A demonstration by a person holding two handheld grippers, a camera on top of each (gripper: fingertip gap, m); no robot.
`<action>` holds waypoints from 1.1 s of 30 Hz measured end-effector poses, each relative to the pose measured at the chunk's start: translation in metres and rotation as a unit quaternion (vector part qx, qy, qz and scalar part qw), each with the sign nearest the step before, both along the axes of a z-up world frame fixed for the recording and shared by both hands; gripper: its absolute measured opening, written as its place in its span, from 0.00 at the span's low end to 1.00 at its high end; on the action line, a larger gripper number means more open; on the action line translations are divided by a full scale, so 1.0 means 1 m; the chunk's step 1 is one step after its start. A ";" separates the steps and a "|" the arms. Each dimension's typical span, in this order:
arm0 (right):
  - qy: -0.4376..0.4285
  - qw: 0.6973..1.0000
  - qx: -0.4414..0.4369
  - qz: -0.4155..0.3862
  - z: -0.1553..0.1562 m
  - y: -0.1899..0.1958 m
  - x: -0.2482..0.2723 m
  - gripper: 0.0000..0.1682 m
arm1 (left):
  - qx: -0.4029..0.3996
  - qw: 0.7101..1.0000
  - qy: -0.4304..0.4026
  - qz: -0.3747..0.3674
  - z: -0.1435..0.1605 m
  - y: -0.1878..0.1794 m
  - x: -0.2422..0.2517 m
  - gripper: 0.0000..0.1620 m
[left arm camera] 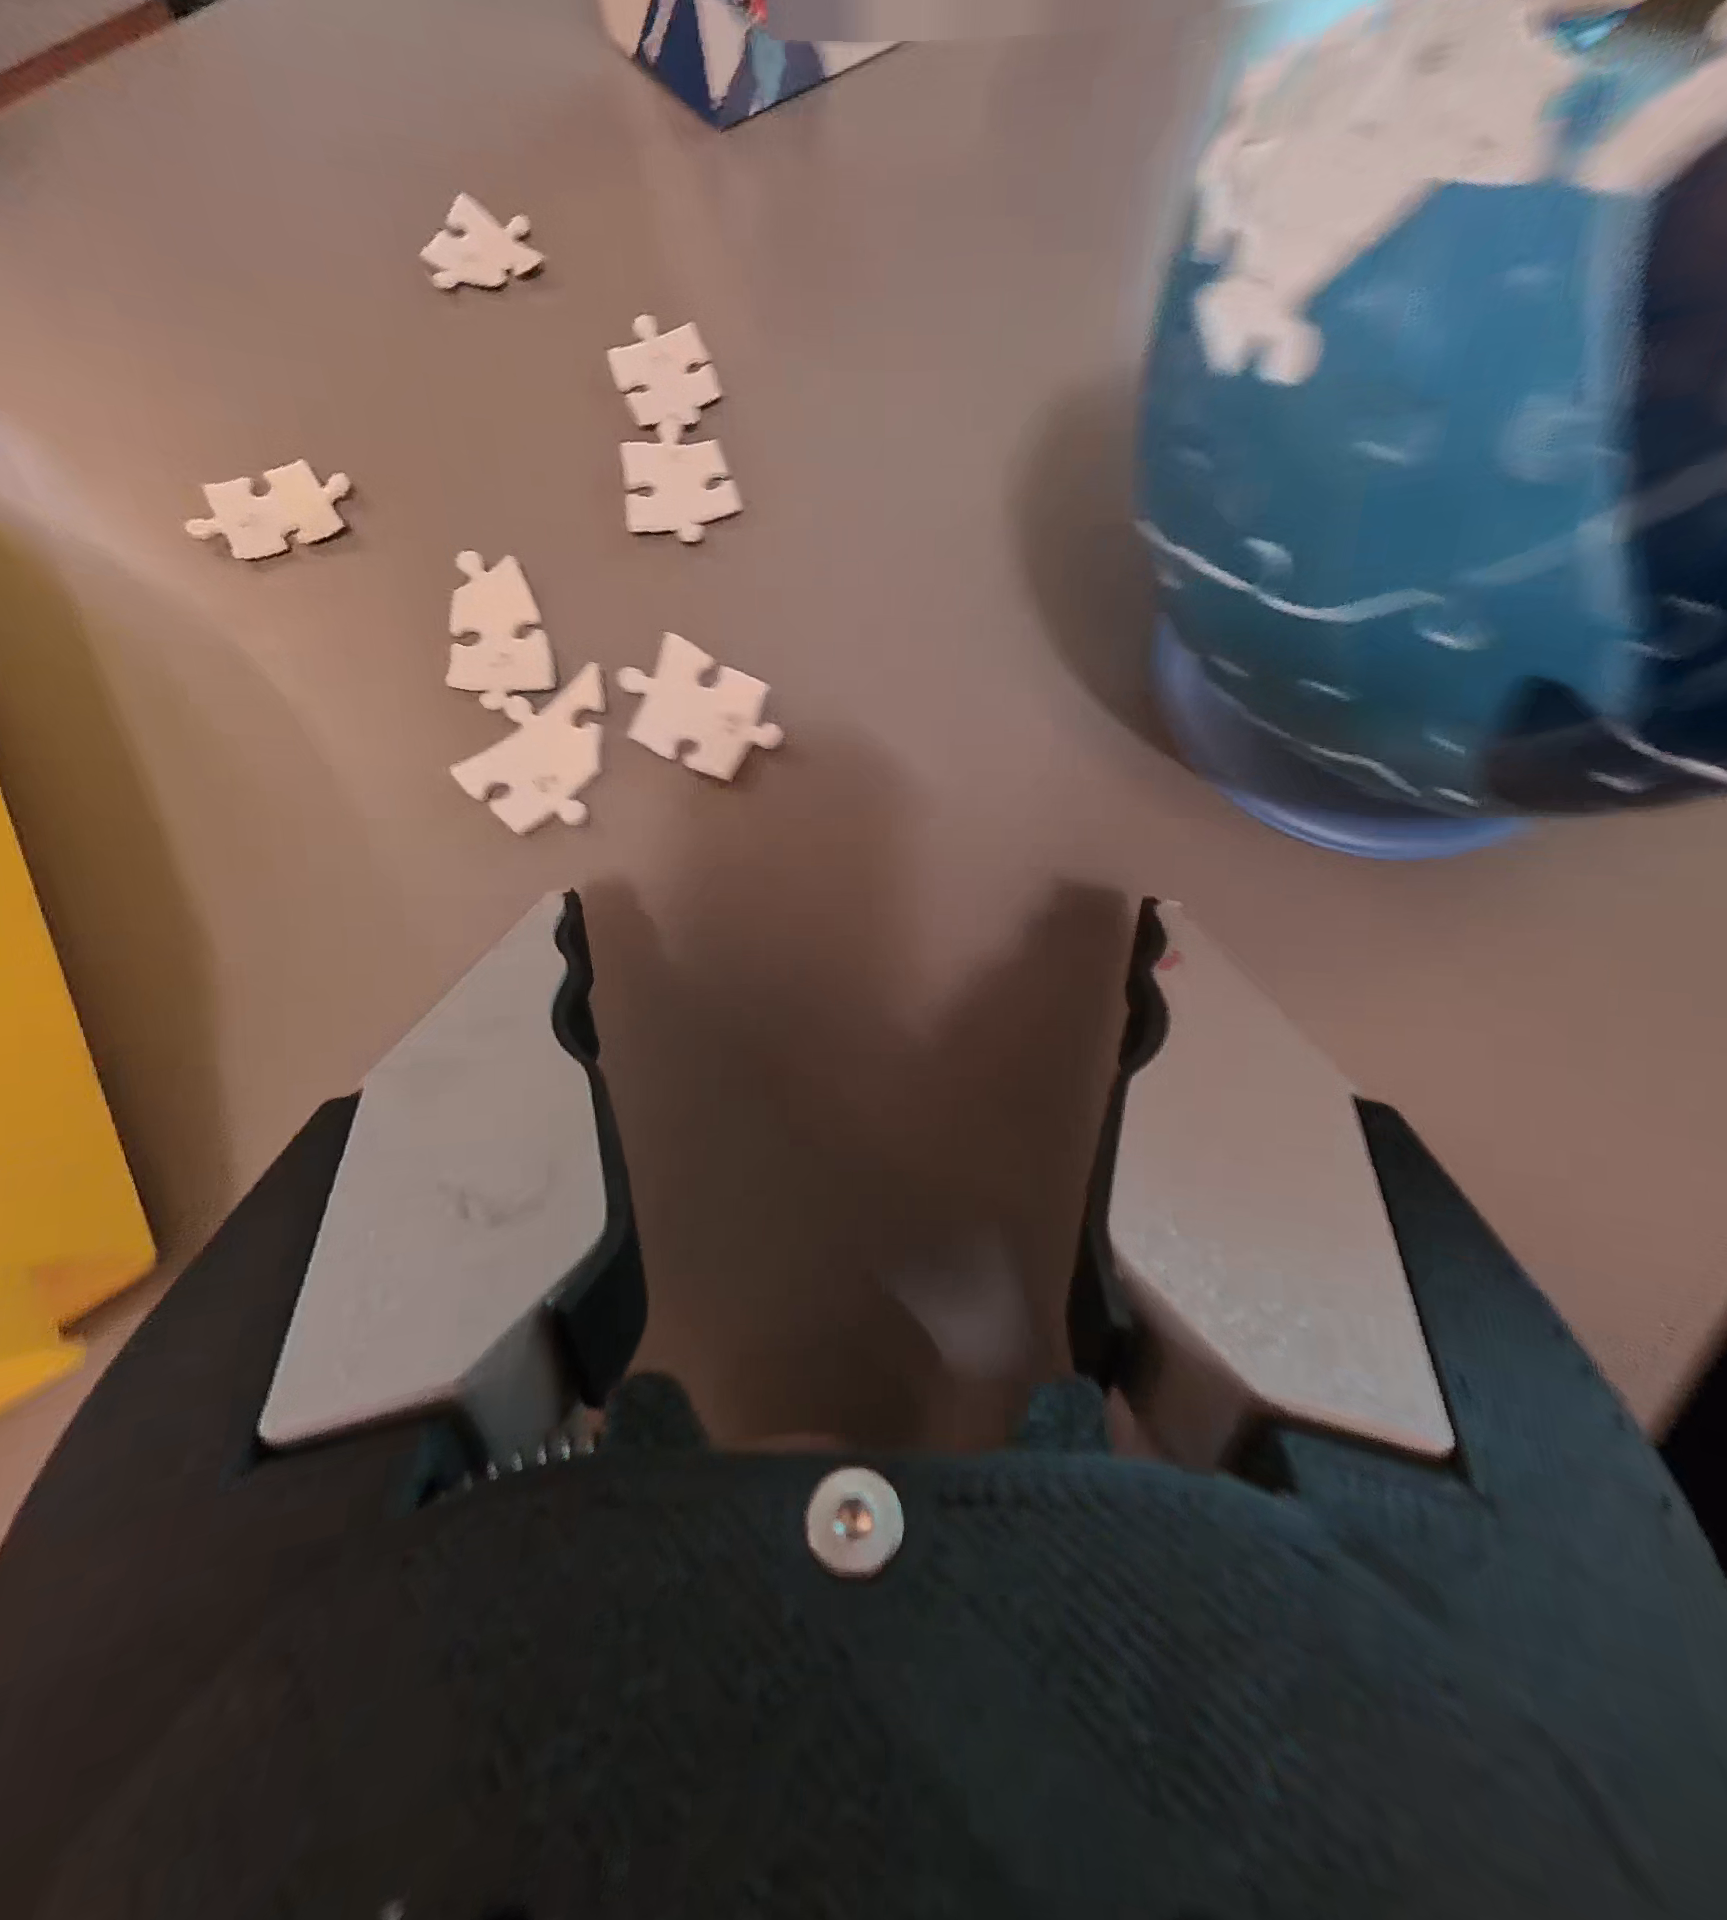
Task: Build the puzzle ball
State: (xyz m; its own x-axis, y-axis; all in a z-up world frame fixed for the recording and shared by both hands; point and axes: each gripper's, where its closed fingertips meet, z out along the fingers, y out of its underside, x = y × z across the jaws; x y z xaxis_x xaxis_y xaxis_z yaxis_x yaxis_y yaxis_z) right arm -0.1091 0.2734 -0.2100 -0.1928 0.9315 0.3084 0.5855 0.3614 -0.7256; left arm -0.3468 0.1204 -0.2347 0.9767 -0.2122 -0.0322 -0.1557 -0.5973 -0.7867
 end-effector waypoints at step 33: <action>0.002 0.989 -0.100 0.111 0.010 -0.002 -0.038 0.33 | 0.047 0.996 0.080 0.019 0.009 0.040 -0.037 0.47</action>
State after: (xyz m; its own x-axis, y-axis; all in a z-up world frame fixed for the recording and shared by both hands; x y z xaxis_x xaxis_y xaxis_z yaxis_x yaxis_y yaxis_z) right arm -0.1471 0.2715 -0.2005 -0.3993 0.9084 0.1241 0.5042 0.3306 -0.7978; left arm -0.3835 0.1606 -0.2262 0.9647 -0.1641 -0.2058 -0.2622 -0.5297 -0.8066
